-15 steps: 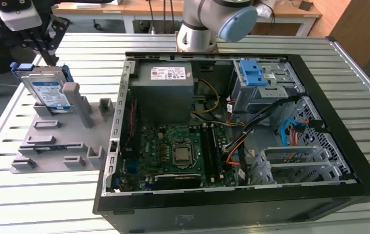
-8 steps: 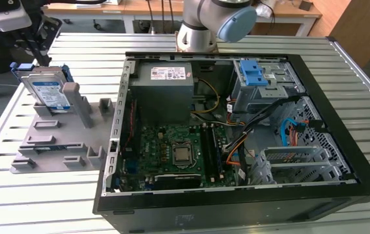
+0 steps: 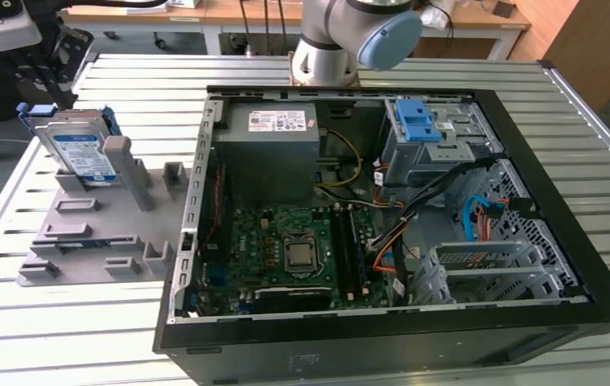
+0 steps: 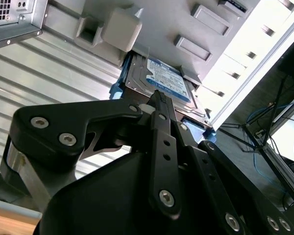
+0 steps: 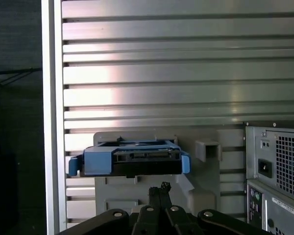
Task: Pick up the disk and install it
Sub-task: 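Reach for the disk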
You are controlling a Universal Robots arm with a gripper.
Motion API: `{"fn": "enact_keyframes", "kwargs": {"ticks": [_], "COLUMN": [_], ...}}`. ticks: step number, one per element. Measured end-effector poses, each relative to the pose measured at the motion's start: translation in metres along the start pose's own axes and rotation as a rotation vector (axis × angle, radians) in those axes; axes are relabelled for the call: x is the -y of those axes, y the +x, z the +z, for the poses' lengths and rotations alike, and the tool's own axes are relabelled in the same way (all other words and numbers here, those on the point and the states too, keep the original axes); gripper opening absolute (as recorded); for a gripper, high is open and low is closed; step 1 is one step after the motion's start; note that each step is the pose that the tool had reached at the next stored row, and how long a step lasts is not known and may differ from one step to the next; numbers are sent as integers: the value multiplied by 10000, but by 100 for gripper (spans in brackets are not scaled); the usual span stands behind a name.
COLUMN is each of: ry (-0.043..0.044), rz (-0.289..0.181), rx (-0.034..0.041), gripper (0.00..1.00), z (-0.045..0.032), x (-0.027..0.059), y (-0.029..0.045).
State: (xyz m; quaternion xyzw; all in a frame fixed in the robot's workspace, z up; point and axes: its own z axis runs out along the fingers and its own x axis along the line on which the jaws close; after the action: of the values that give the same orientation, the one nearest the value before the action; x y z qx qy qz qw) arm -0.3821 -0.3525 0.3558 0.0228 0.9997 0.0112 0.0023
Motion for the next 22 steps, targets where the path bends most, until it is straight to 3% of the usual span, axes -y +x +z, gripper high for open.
{"fn": "enact_keyframes", "kwargs": {"ticks": [22], "ry": [2], "rz": [0], "rx": [-2], "gripper": [11], "z": [50], "x": [-108], "y": [433]}}
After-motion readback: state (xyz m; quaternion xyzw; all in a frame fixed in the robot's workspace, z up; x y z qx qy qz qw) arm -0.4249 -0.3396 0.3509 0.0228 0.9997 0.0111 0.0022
